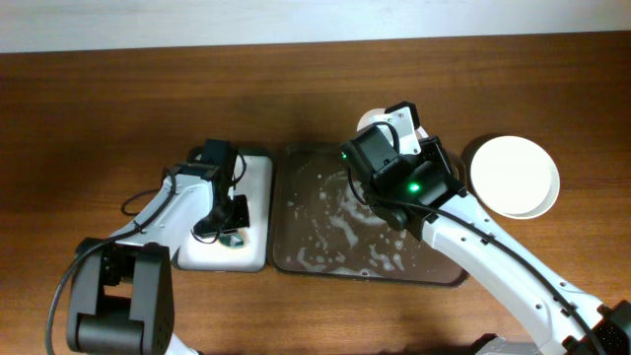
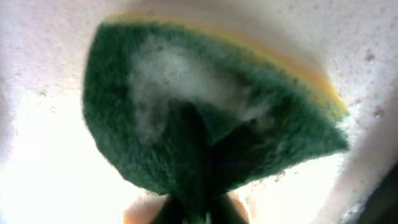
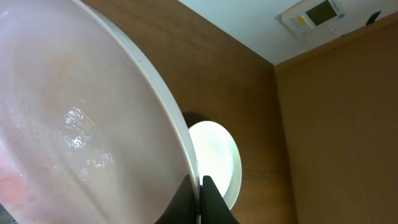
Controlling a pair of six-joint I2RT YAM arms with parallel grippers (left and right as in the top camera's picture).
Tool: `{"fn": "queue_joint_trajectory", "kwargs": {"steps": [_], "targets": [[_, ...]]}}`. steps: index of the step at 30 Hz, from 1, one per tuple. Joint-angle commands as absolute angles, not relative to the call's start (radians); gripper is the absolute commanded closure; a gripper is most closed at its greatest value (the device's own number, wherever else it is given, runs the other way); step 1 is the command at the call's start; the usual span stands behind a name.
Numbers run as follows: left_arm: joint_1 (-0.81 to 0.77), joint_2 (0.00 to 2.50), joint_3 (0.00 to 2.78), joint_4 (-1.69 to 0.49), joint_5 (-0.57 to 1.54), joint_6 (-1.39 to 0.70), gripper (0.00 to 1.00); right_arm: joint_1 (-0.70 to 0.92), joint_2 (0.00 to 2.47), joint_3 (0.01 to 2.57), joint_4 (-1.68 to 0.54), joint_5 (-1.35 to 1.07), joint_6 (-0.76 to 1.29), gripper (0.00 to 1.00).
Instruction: Clean dirty plates on tray and stack at the side
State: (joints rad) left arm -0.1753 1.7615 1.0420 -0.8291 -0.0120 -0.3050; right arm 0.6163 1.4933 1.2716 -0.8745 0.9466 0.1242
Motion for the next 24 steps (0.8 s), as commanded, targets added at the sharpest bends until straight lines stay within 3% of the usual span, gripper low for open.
{"fn": "queue_joint_trajectory", "kwargs": {"steps": [1, 2, 18, 22, 24], "targets": [[-0.174, 1.75, 1.103, -0.82, -0.073, -0.297, 0.18, 0.62, 1.478, 1.287, -0.871, 0.981, 0.14, 0.96], [-0.174, 1.75, 1.107, -0.804, -0.076, -0.297, 0.0, 0.62, 1.478, 1.287, -0.871, 0.981, 0.147, 0.96], [-0.174, 1.774, 1.094, -0.682, -0.076, -0.298, 0.02, 0.621, 1.478, 1.287, -0.871, 0.977, 0.166, 0.96], [-0.174, 1.818, 1.094, -0.68, -0.076, -0.298, 0.17, 0.621, 1.478, 1.287, -0.871, 0.977, 0.166, 0.96], [-0.174, 1.833, 1.094, -0.673, -0.076, -0.298, 0.41, 0.621, 1.478, 1.287, -0.871, 0.977, 0.166, 0.96]]}}
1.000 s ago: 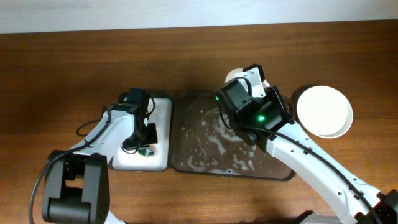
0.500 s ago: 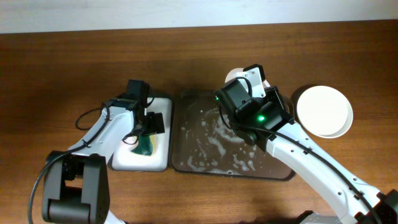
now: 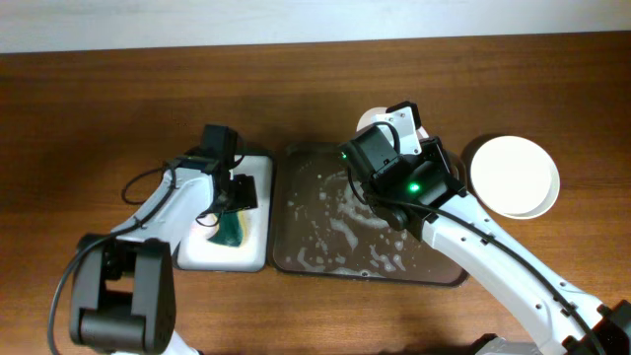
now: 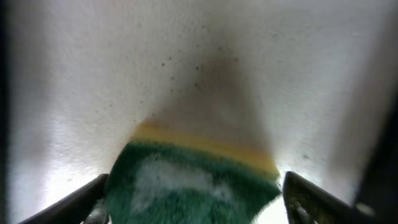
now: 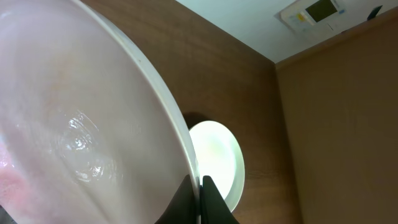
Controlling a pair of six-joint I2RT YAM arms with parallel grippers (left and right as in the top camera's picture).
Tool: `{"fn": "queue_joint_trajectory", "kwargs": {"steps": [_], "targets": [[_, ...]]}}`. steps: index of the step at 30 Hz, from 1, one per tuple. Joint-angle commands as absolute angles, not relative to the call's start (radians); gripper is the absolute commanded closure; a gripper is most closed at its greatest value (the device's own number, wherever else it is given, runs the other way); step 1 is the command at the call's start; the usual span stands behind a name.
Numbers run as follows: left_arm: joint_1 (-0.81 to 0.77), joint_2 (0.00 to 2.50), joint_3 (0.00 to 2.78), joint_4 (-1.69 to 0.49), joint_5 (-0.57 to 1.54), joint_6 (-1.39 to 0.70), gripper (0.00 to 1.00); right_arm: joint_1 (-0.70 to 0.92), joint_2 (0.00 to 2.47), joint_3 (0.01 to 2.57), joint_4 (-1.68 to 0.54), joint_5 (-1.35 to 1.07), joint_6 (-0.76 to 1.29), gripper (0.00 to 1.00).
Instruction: Clean dirty plates on tray and stack at the side
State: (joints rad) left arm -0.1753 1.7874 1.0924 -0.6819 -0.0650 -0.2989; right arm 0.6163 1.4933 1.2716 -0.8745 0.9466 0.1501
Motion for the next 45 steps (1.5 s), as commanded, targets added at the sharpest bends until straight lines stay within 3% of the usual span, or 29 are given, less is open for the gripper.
{"fn": "queue_joint_trajectory", "kwargs": {"steps": [1, 2, 3, 10, 12, 13, 16, 25, 30, 33, 34, 36, 37, 44, 45], "targets": [[-0.174, 1.834, 1.094, -0.669, -0.076, -0.298, 0.67, 0.621, 1.478, 1.287, -0.871, 0.977, 0.166, 0.96], [-0.174, 1.834, 1.094, -0.661, -0.076, -0.298, 0.88, 0.621, 1.478, 1.287, -0.871, 0.977, 0.166, 0.96], [-0.174, 1.834, 1.095, -0.651, -0.076, -0.298, 1.0, 0.621, 1.478, 1.287, -0.871, 0.978, 0.166, 0.96], [-0.174, 1.829, 1.199, -0.679, -0.076, -0.297, 1.0, 0.621, 1.478, 1.287, -0.872, 0.981, 0.166, 0.96], [-0.174, 1.829, 1.237, -0.72, -0.076, -0.297, 0.31, 0.621, 1.478, 1.287, -0.872, 0.981, 0.166, 0.96], [-0.174, 1.829, 1.239, -0.751, -0.075, -0.297, 0.09, 0.621, 1.478, 1.287, -0.872, 0.98, 0.166, 0.96], [-0.174, 1.829, 1.239, -0.848, -0.075, -0.297, 0.0, 0.621, 1.478, 1.287, -0.872, 0.98, 0.166, 0.96], [-0.175, 1.829, 1.208, -0.971, -0.04, -0.297, 0.0, 0.621, 1.478, 1.287, -0.872, 0.98, 0.166, 0.96], [-0.176, 1.831, 1.122, -0.858, -0.041, -0.297, 0.07, 0.621, 1.478, 1.287, -0.872, 0.98, 0.166, 0.96], [-0.176, 1.831, 1.075, -0.807, -0.041, -0.297, 0.28, 0.621, 1.478, 1.287, -0.873, 0.981, 0.166, 0.96], [-0.176, 1.831, 1.072, -0.809, -0.041, -0.297, 0.41, 0.621, 1.478, 1.287, -0.873, 0.981, 0.166, 0.96], [-0.176, 1.831, 1.069, -0.809, -0.041, -0.297, 0.89, 0.621, 1.478, 1.287, -0.872, 0.981, 0.166, 0.96], [-0.176, 1.831, 1.069, -0.809, -0.041, -0.297, 1.0, 0.621, 1.478, 1.287, -0.872, 0.98, 0.166, 0.96], [-0.175, 1.823, 1.087, -0.83, -0.042, -0.297, 1.0, 0.621, 1.476, 1.291, -0.871, 0.989, 0.166, 0.96], [-0.175, 1.818, 1.102, -0.848, -0.041, -0.297, 0.67, 0.621, 1.473, 1.297, -0.871, 0.999, 0.166, 0.96]]}}
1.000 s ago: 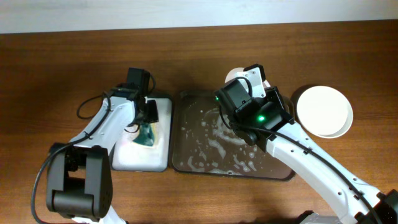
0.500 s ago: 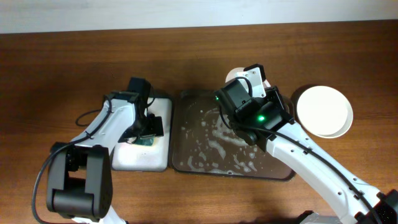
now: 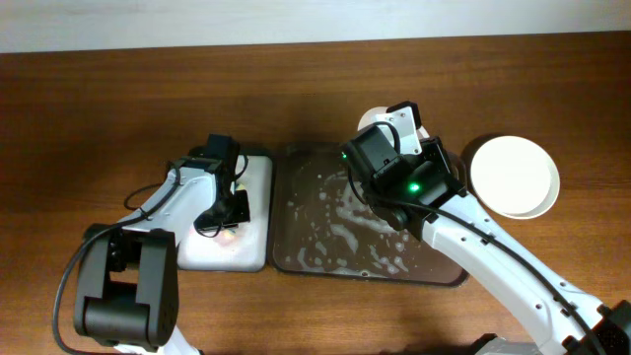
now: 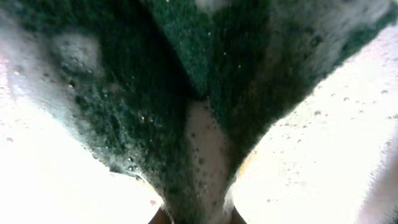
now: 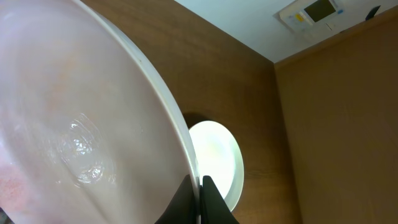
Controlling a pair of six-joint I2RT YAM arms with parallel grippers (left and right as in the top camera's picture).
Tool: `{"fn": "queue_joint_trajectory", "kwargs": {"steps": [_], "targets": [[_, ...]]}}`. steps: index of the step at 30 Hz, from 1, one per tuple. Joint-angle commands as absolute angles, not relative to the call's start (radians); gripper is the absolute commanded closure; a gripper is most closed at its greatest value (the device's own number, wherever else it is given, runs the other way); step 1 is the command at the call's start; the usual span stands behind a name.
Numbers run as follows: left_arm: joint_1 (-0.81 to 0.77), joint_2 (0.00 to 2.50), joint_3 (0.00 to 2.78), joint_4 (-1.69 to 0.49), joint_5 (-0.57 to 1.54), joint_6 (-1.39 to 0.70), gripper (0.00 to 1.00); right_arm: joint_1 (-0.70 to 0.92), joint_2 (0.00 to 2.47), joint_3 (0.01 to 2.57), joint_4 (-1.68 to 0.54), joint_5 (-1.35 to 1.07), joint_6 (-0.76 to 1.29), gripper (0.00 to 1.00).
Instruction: Clean dirty plates on tray and stack at the side
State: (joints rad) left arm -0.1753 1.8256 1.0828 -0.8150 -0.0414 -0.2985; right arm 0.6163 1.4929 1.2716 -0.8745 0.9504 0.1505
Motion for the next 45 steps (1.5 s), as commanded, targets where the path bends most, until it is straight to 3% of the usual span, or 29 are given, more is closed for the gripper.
{"fn": "queue_joint_trajectory", "kwargs": {"steps": [1, 2, 6, 13, 17, 20, 24, 30, 36, 40, 41, 42, 43, 45], "targets": [[-0.175, 1.812, 1.116, -0.864, -0.041, -0.297, 0.26, 0.621, 1.47, 1.305, -0.868, 1.0, 0.166, 0.96], [-0.175, 1.801, 1.14, -0.889, -0.041, -0.298, 0.14, 0.621, 1.465, 1.317, -0.867, 1.0, 0.166, 0.96], [-0.175, 1.733, 1.192, -0.925, -0.041, -0.298, 0.0, 0.621, 1.459, 1.347, -0.863, 1.035, 0.165, 0.96], [-0.175, 1.621, 1.197, -0.916, -0.041, -0.298, 0.01, 0.622, 1.455, 1.361, -0.861, 1.155, 0.163, 0.96], [-0.175, 1.621, 1.196, -0.918, -0.041, -0.298, 0.01, 0.58, 1.445, 1.361, -0.877, 0.894, 0.234, 0.96], [-0.175, 1.621, 1.196, -0.918, -0.041, -0.298, 0.01, 0.448, 1.446, 1.361, -0.896, 0.673, 0.327, 0.96], [-0.175, 1.621, 1.196, -0.918, -0.041, -0.298, 0.01, 0.125, 1.446, 1.361, -0.905, 0.309, 0.353, 0.96], [-0.176, 1.621, 1.196, -0.918, -0.041, -0.298, 0.01, -0.319, 1.503, 1.348, -0.943, 0.04, 0.353, 0.96], [-0.176, 1.621, 1.196, -0.918, -0.041, -0.298, 0.0, -0.566, 1.665, 1.329, -0.934, -0.059, 0.353, 0.96], [-0.176, 1.621, 1.196, -0.918, -0.041, -0.298, 0.01, -0.61, 1.745, 1.329, -0.903, -0.136, 0.353, 0.96], [-0.175, 1.621, 1.196, -0.917, -0.041, -0.298, 0.01, -0.61, 1.756, 1.329, -0.897, -0.136, 0.353, 0.91], [-0.175, 1.621, 1.196, -0.916, -0.041, -0.298, 0.0, -0.609, 1.758, 1.329, -0.883, -0.153, 0.352, 0.62], [-0.176, 1.621, 1.196, -0.916, -0.041, -0.298, 0.0, -0.607, 1.758, 1.33, -0.872, -0.185, 0.352, 0.39], [-0.175, 1.621, 1.196, -0.911, -0.041, -0.302, 0.01, -0.607, 1.757, 1.33, -0.852, -0.315, 0.308, 0.2]]}}
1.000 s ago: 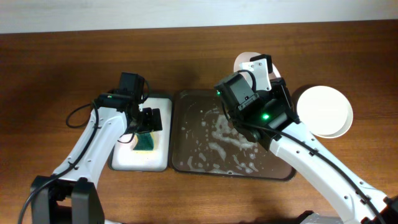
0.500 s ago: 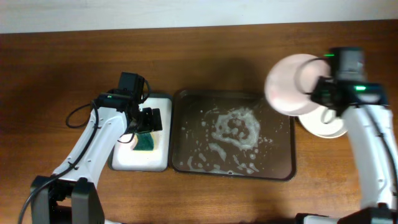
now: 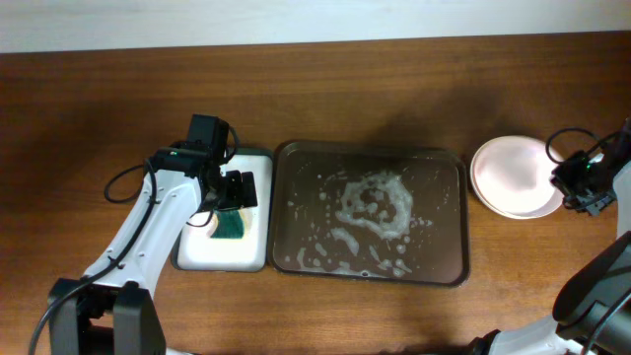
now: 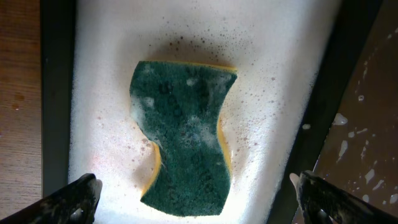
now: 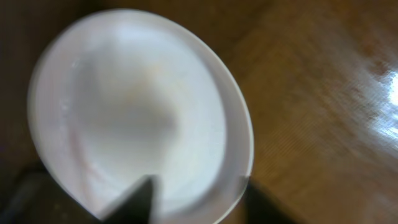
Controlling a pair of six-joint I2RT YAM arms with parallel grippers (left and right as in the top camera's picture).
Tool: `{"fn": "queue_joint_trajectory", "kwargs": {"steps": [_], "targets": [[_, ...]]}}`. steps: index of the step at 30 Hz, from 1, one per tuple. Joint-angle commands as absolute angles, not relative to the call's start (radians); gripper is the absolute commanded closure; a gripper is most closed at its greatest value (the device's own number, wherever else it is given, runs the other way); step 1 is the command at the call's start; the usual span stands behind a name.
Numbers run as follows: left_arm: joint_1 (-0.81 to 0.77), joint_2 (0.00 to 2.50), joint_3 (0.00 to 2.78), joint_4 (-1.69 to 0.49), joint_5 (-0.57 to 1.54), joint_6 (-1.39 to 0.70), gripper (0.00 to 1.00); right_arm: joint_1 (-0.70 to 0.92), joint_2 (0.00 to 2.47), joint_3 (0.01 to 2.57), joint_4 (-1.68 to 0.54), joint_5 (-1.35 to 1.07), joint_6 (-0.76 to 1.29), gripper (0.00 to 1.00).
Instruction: Clean dirty plates on tray and stack at the side
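Note:
A stack of white plates (image 3: 511, 176) sits on the table right of the brown tray (image 3: 454, 217); the top plate (image 5: 137, 106) looks wet and blurred. My right gripper (image 3: 564, 183) (image 5: 198, 185) is open at the stack's right edge, one finger over the plate and one outside its rim. The green and yellow sponge (image 3: 230, 226) (image 4: 183, 162) lies flat in foam in the white soap dish (image 3: 258, 197). My left gripper (image 3: 235, 190) (image 4: 199, 202) hangs open above it, fingers wide apart and touching nothing. No plate is on the brown tray.
The brown tray holds only suds and water (image 3: 370, 212). Black cables (image 3: 123, 187) trail from the left arm over the wooden table (image 3: 315, 99). The right arm's base shows at the lower right corner (image 3: 601, 296).
My left gripper has let go of the sponge and risen; the sponge lies flat in the dish. My right gripper has moved from over the tray to the stack and released the plate there.
First my left gripper squeezed the sponge in the soap dish while my right held a plate on edge over the tray. The left then opened over the sponge, then shut on it again. Now both grippers are open, and the plate lies on the stack.

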State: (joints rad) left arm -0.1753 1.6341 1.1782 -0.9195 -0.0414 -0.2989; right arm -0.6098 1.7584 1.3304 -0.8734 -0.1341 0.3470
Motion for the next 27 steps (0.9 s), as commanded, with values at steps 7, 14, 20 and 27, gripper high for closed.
{"fn": "queue_joint_trajectory", "kwargs": {"steps": [7, 14, 20, 27], "targets": [[-0.131, 1.621, 1.197, -0.841, -0.009, -0.329, 0.01, -0.459, 1.747, 1.352, -0.929, -0.452, 0.049, 0.01], [-0.089, 1.621, 1.197, -0.853, 0.022, -0.328, 0.0, -0.183, 1.747, 1.351, -0.849, -0.361, -0.004, 0.4], [-0.076, 1.621, 1.197, -0.854, -0.022, -0.358, 0.0, 0.083, 1.78, 1.351, -0.752, -0.352, 0.015, 0.95], [0.035, 1.621, 1.197, -0.88, 0.007, -0.391, 0.0, 0.332, 1.864, 1.351, -0.567, -0.299, 0.145, 0.96]]}}
